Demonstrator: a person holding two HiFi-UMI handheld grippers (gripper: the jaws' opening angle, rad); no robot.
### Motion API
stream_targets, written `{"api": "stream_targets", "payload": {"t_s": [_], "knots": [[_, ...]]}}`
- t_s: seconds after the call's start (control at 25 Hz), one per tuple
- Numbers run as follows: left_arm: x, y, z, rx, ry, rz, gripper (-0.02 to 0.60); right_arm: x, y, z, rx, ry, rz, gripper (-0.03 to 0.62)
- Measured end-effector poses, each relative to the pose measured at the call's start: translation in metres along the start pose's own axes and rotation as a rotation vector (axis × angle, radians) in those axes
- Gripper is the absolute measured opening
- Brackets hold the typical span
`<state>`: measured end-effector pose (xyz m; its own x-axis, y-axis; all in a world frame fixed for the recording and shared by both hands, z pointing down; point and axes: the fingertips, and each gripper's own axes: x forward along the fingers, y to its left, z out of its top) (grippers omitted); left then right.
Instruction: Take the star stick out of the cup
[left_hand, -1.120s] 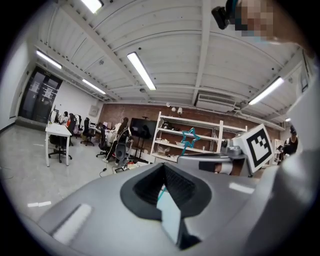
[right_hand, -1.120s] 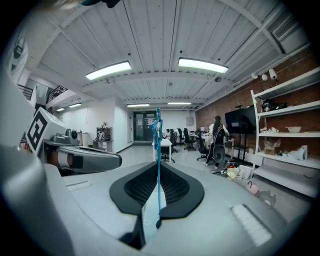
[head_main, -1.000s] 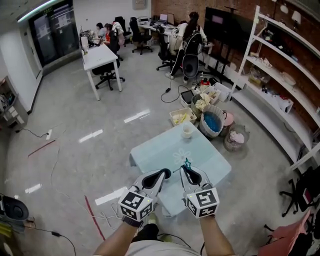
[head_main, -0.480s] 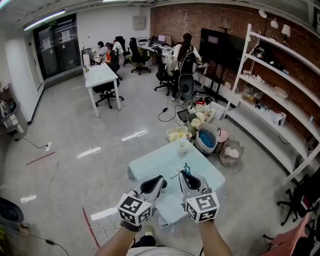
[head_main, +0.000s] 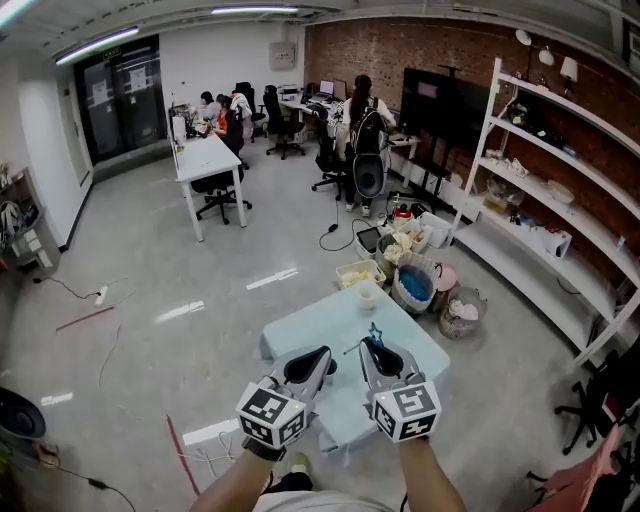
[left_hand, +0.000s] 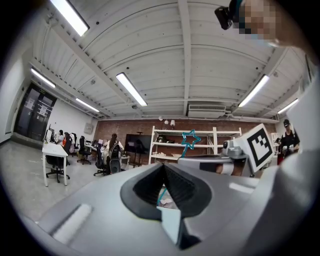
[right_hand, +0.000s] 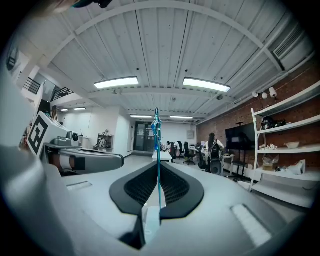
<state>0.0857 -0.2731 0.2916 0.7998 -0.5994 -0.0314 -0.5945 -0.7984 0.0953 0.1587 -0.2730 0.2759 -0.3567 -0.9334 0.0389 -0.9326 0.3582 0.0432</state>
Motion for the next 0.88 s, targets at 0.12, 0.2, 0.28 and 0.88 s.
{"api": "stream_targets", "payload": {"t_s": [0.12, 0.2, 0.28, 0.88], "knots": [[-0.005, -0.005, 0.000, 0.001, 0.003, -0.001, 0.006, -0.006, 0.005, 0.001, 0.005, -0.002, 0.002, 0.025], [-0.009, -0.007, -0.001, 0.004, 0.003, -0.002, 0.006, -0.009, 0.008, 0.000, 0.012, -0.004, 0.002, 0.025], [-0.013, -0.009, -0.003, 0.005, 0.004, -0.001, 0.006, -0.011, 0.011, -0.002, 0.019, -0.003, 0.004, 0.025], [-0.032, -0.017, -0.009, -0.001, 0.010, 0.006, 0.006, -0.021, 0.028, -0.010, 0.040, 0.022, 0.022, 0.025]]}}
